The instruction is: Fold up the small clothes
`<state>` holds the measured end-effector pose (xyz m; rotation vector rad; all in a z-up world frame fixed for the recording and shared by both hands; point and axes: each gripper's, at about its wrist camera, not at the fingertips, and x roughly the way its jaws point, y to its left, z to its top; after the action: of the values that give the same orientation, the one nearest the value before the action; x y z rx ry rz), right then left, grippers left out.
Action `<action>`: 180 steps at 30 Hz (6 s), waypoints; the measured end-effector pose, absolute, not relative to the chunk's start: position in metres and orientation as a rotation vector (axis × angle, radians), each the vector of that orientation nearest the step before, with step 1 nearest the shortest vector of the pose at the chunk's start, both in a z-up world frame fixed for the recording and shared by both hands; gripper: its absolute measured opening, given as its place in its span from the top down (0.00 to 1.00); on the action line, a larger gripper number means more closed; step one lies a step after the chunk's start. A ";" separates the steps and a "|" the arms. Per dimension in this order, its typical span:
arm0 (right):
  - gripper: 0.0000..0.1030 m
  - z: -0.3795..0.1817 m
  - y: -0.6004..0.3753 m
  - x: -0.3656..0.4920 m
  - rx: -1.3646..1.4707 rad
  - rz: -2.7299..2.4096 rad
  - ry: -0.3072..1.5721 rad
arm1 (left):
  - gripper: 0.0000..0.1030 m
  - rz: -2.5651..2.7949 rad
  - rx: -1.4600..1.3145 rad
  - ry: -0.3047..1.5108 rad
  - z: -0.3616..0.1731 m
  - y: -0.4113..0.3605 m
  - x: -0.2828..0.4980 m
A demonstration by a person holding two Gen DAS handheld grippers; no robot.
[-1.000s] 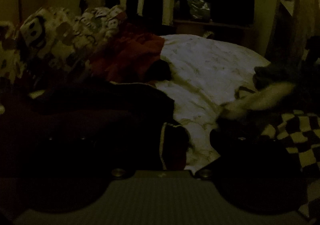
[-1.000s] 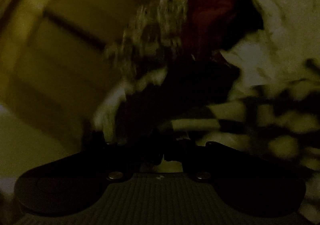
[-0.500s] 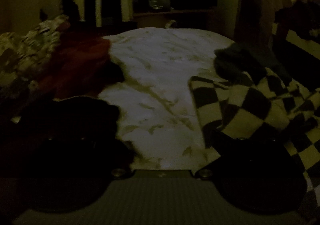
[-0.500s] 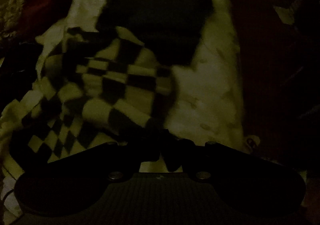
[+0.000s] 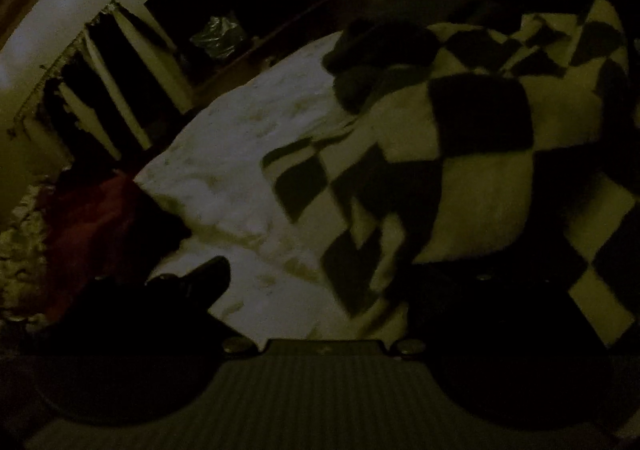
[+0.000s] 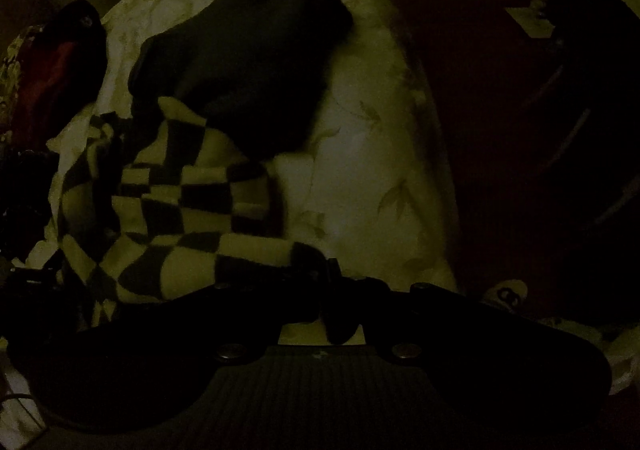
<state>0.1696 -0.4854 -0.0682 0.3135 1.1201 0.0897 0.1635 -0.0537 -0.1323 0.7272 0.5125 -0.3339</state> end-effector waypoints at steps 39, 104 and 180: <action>0.47 -0.097 -0.375 0.207 0.349 0.475 1.024 | 0.00 -0.147 0.277 0.598 -0.077 0.057 0.190; 0.49 -0.101 -0.464 0.172 0.830 0.158 0.921 | 0.00 -0.253 0.266 0.685 -0.145 -0.054 0.274; 0.00 -0.074 -0.304 -0.070 0.435 0.220 0.943 | 0.56 -0.487 -0.066 1.170 -0.087 0.143 0.066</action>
<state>-0.0698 -0.3041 -0.0737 0.4345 0.9431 0.2204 0.0660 0.1430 -0.0866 -0.0663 1.1703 -0.4874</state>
